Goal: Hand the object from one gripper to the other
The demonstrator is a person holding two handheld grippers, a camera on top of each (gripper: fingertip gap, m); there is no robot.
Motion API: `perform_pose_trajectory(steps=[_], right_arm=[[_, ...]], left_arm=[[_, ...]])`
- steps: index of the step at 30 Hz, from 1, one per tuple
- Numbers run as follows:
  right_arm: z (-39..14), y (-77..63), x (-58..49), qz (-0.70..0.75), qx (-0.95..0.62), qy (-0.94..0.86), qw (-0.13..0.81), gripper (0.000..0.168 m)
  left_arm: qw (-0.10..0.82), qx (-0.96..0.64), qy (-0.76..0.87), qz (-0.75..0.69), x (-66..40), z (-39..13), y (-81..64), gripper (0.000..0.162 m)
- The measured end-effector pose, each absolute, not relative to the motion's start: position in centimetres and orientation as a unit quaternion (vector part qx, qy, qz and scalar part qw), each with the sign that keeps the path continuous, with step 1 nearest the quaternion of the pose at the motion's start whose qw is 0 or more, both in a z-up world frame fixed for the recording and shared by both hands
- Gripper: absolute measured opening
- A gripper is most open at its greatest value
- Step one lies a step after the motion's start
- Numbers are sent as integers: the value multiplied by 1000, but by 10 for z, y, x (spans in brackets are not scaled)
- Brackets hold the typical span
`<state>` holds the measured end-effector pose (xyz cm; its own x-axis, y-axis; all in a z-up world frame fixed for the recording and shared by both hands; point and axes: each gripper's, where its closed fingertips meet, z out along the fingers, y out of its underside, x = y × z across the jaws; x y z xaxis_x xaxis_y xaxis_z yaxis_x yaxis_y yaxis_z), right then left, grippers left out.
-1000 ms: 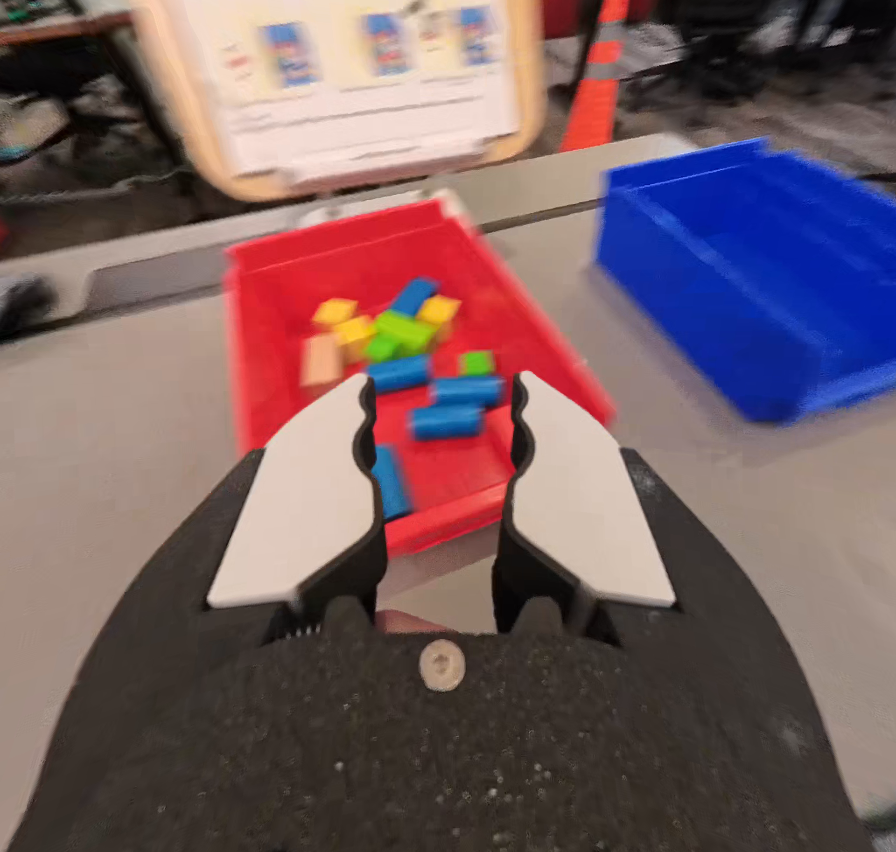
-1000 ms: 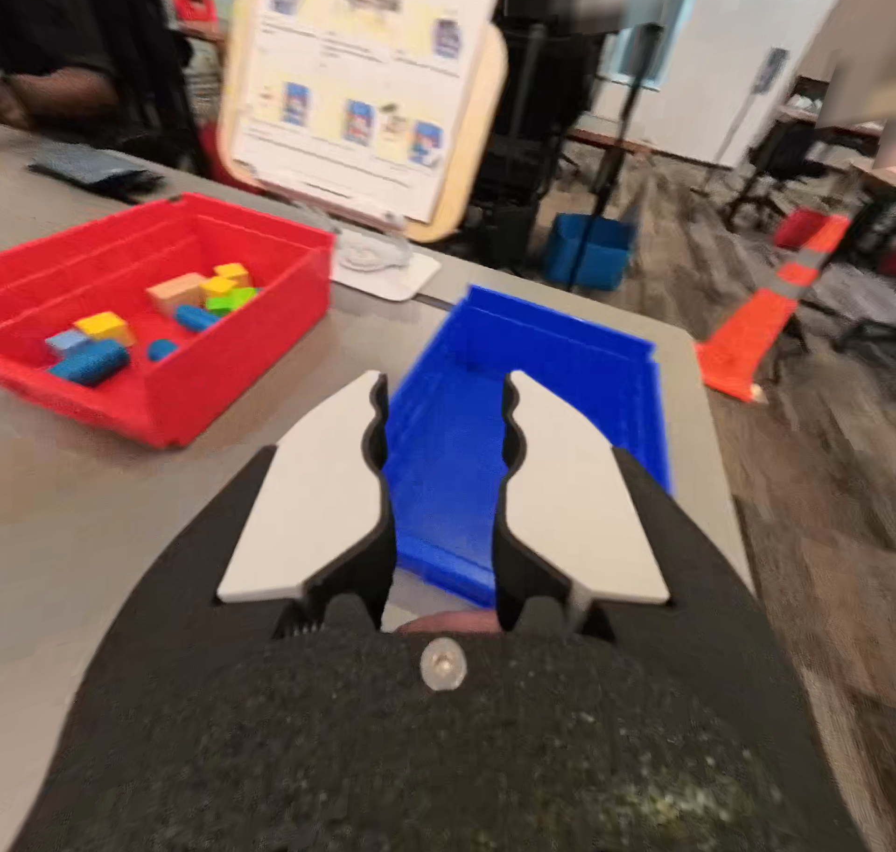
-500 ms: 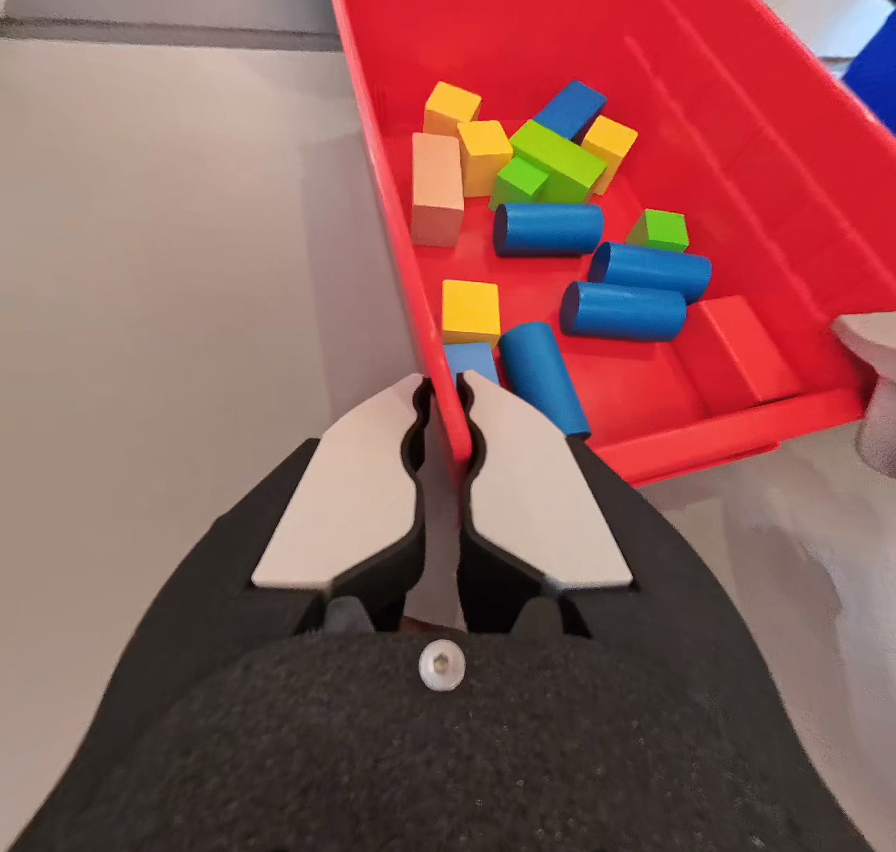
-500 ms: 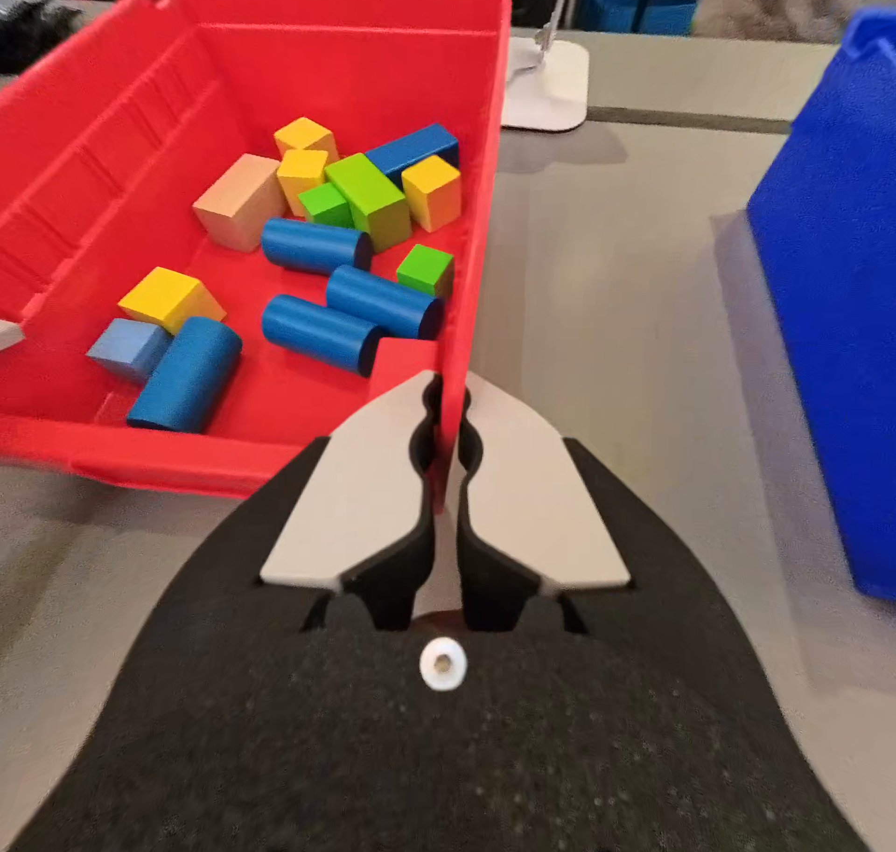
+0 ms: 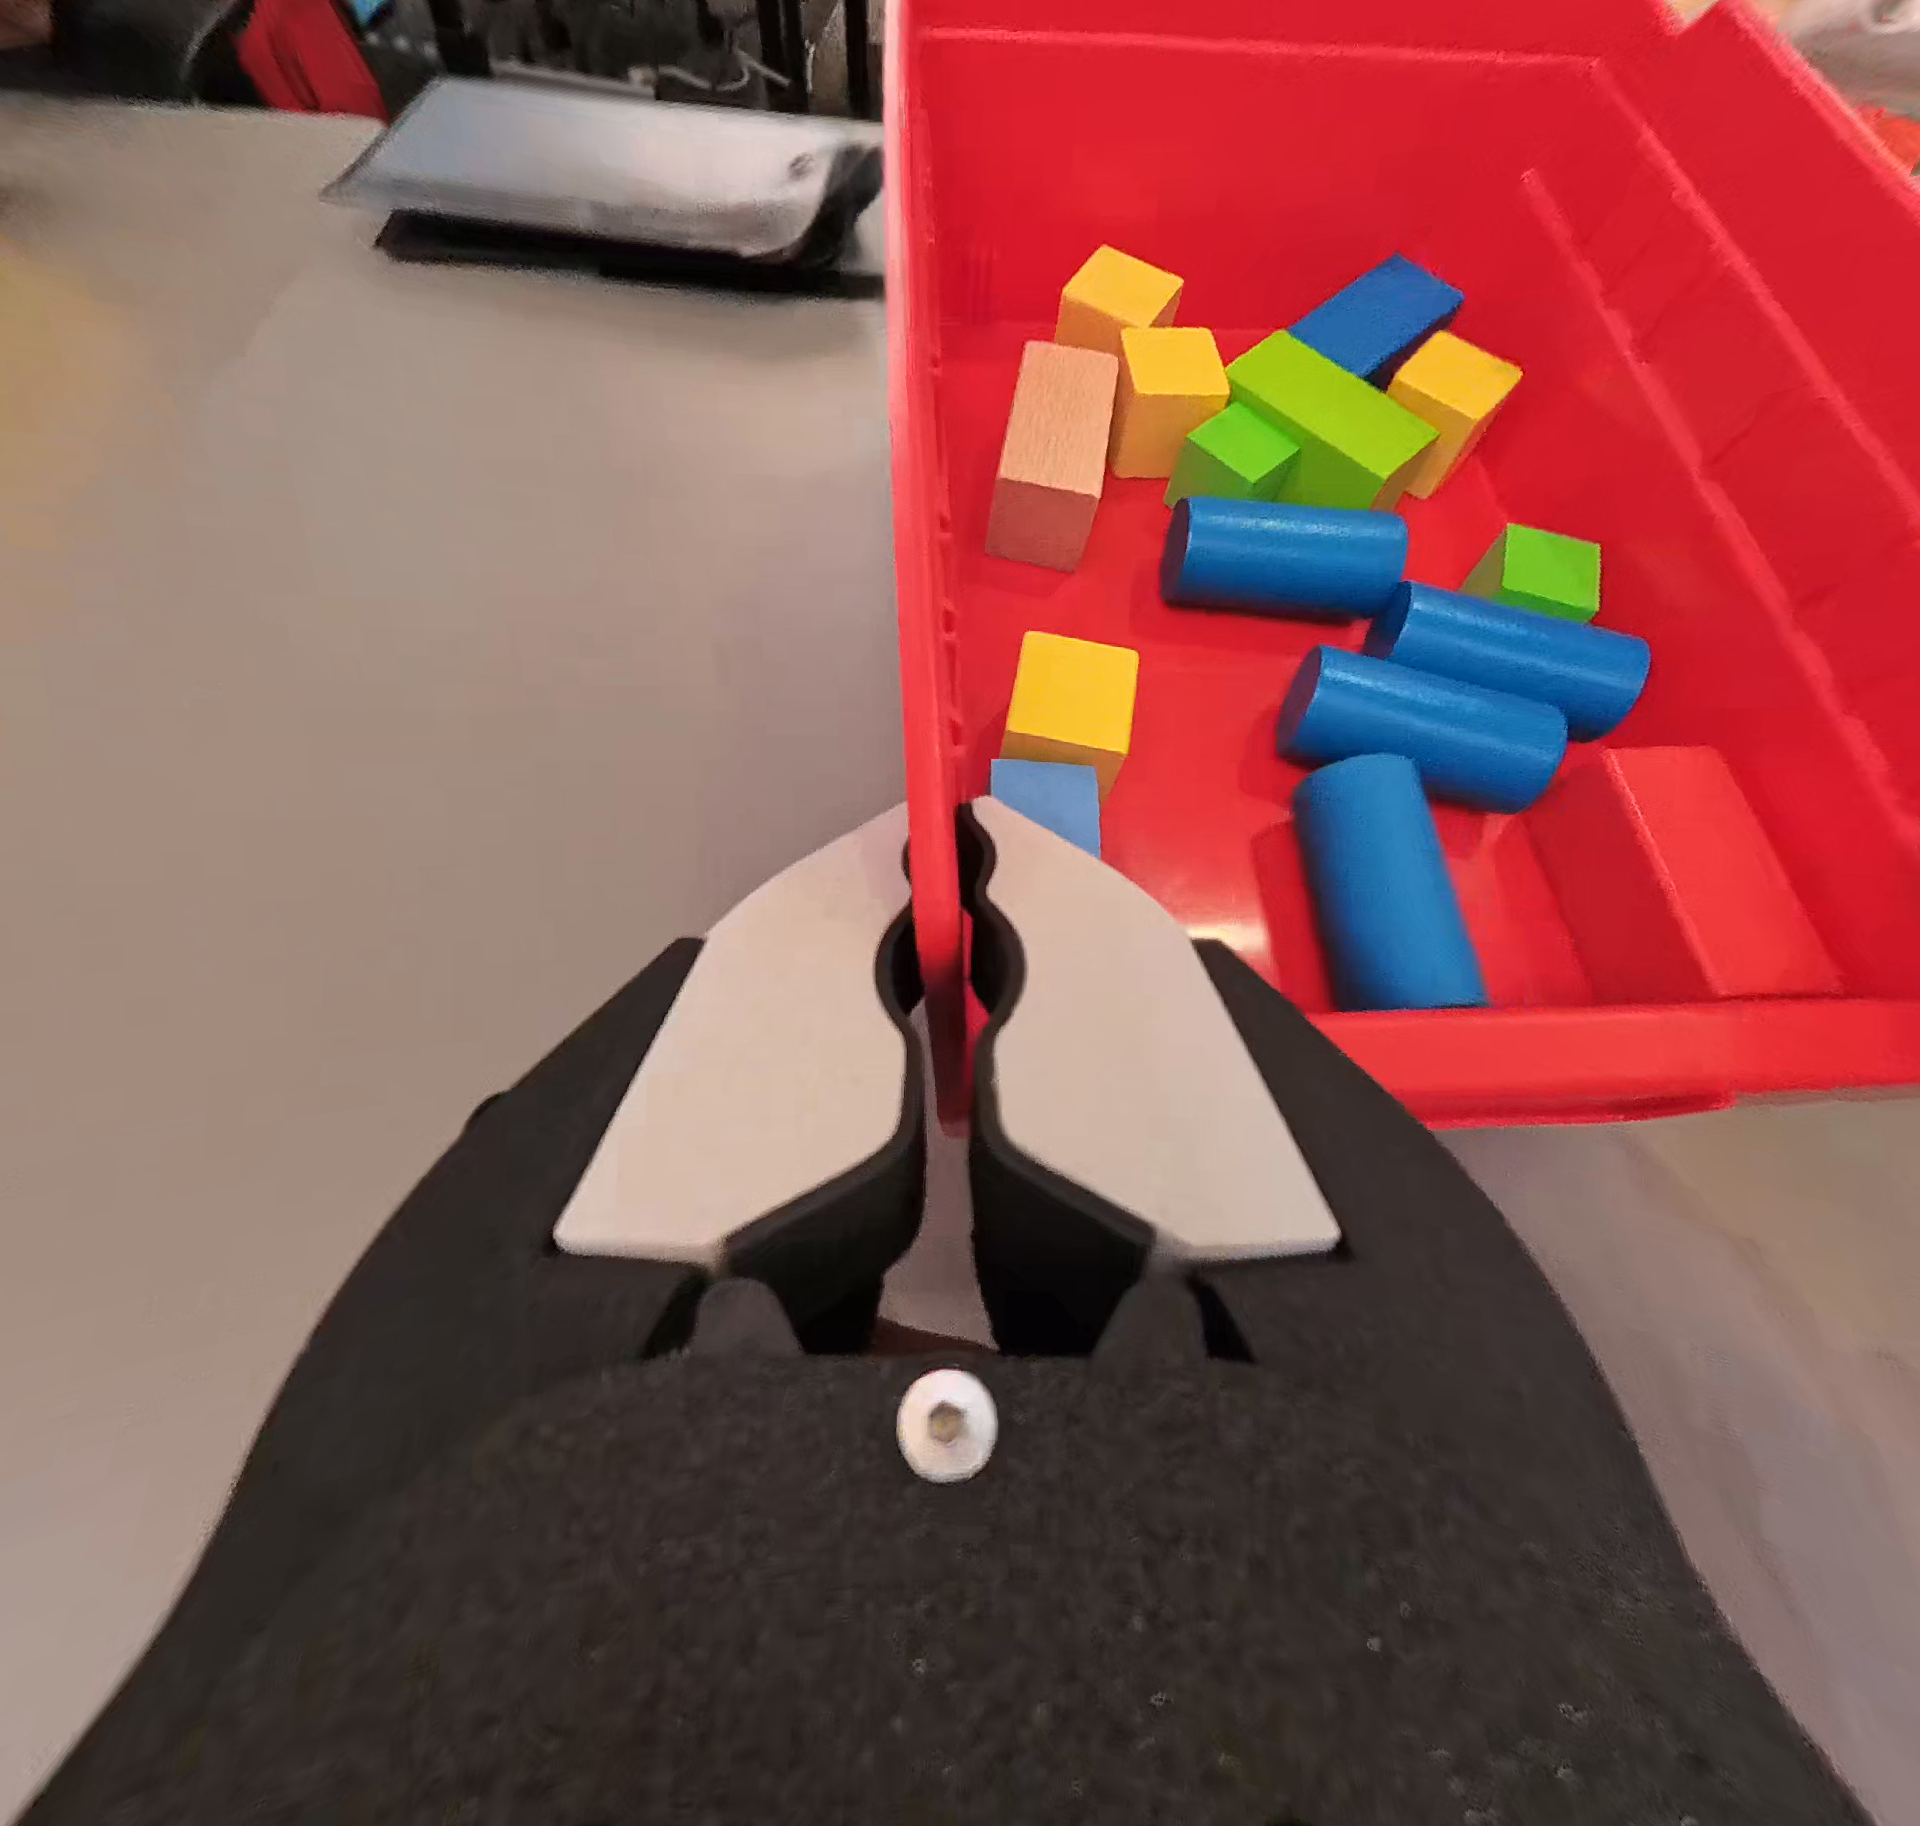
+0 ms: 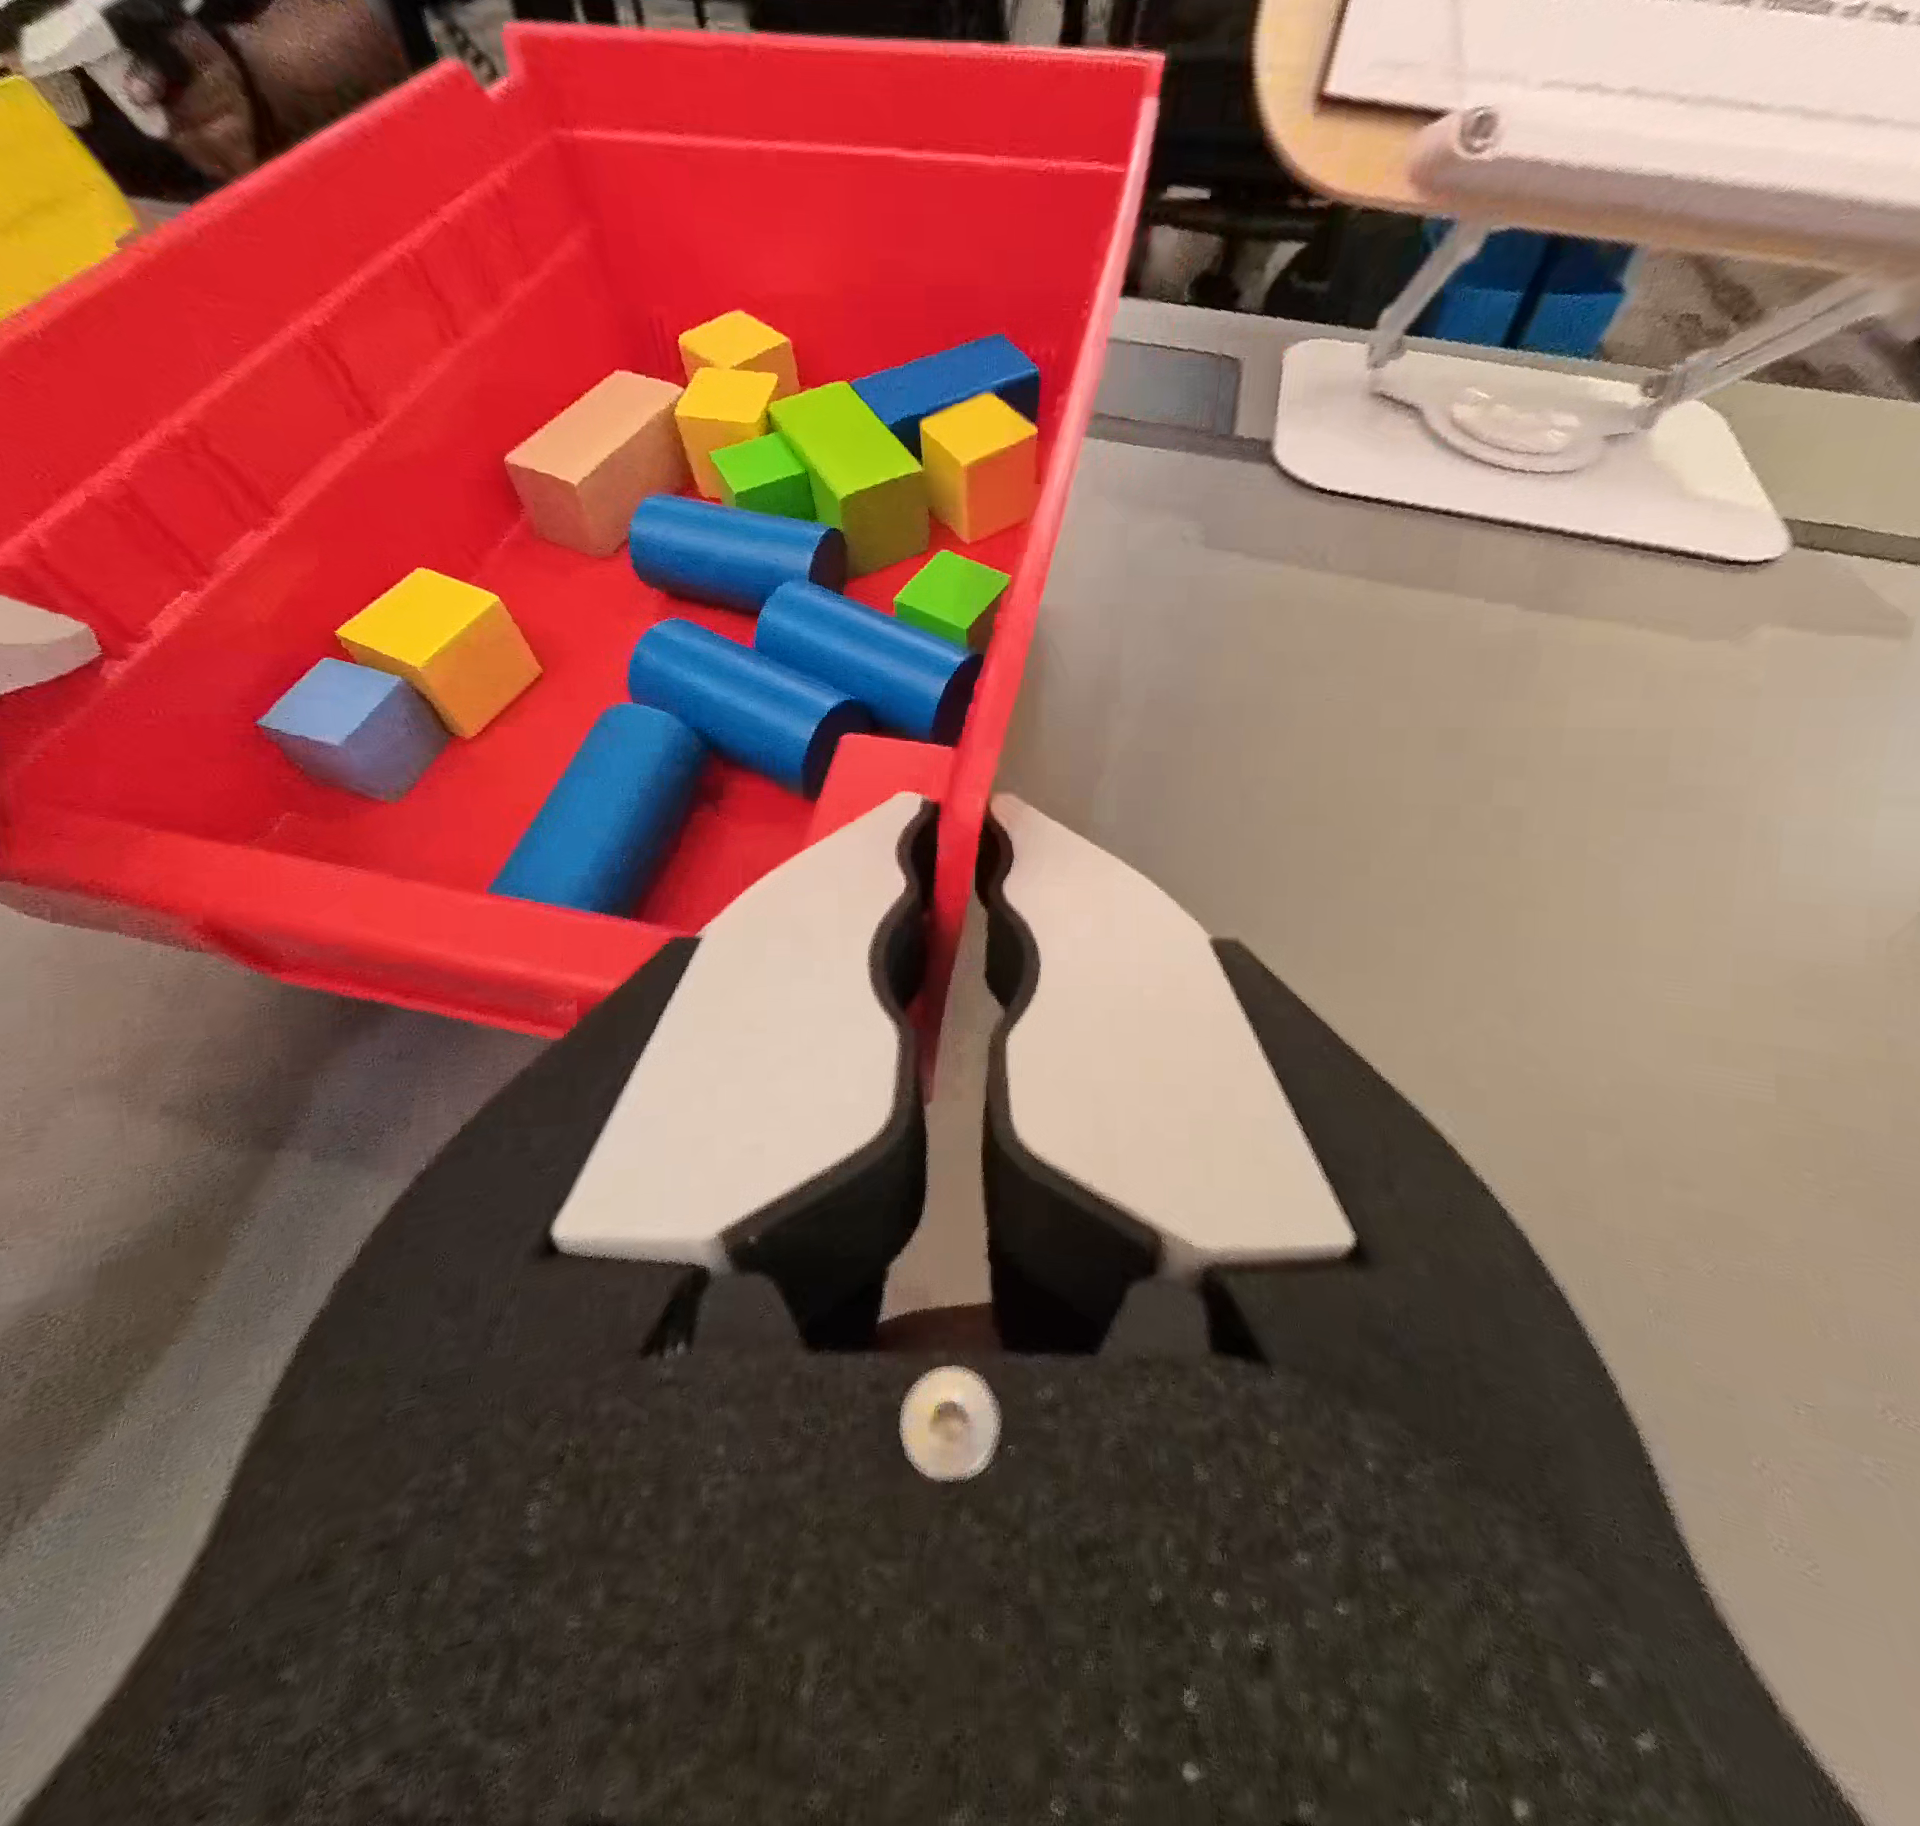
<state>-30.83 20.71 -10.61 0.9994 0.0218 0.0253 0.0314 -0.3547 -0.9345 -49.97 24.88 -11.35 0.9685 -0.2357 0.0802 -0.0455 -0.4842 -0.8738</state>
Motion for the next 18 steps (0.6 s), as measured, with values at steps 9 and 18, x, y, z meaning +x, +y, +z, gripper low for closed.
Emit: perform_pose_trajectory(steps=[9,18], right_arm=[[-135,202,-336,44,-834,-36,548,10],[-88,117,-249,161,-835,-190,490,33]], left_arm=[[491,-861,51,-122,-519,-131,252,4],[572,-812,38,-103,-515,-70,204,41]])
